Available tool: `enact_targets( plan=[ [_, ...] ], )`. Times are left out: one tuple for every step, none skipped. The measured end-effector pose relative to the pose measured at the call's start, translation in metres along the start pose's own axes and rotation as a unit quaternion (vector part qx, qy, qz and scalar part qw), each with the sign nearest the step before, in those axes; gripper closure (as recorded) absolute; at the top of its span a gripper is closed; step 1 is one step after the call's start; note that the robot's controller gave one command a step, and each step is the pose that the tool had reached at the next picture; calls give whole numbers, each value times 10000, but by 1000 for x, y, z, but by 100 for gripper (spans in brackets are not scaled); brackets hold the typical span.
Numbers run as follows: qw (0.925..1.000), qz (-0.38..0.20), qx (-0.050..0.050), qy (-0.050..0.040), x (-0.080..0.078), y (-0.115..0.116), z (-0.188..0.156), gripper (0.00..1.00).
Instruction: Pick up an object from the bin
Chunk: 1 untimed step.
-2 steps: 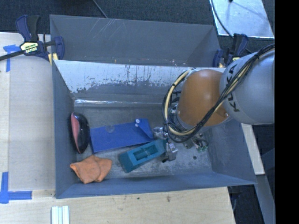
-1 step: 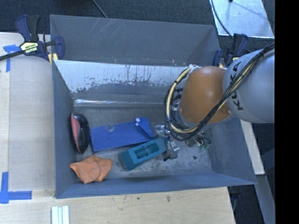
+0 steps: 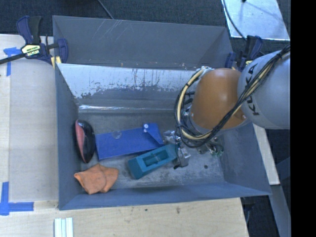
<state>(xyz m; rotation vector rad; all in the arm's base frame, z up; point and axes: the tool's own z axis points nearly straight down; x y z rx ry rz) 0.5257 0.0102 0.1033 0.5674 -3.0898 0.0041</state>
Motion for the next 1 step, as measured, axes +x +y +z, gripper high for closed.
enact_targets(
  plan=[
    [10000, 0, -7, 11, 1, 0, -9, 100]
  ],
)
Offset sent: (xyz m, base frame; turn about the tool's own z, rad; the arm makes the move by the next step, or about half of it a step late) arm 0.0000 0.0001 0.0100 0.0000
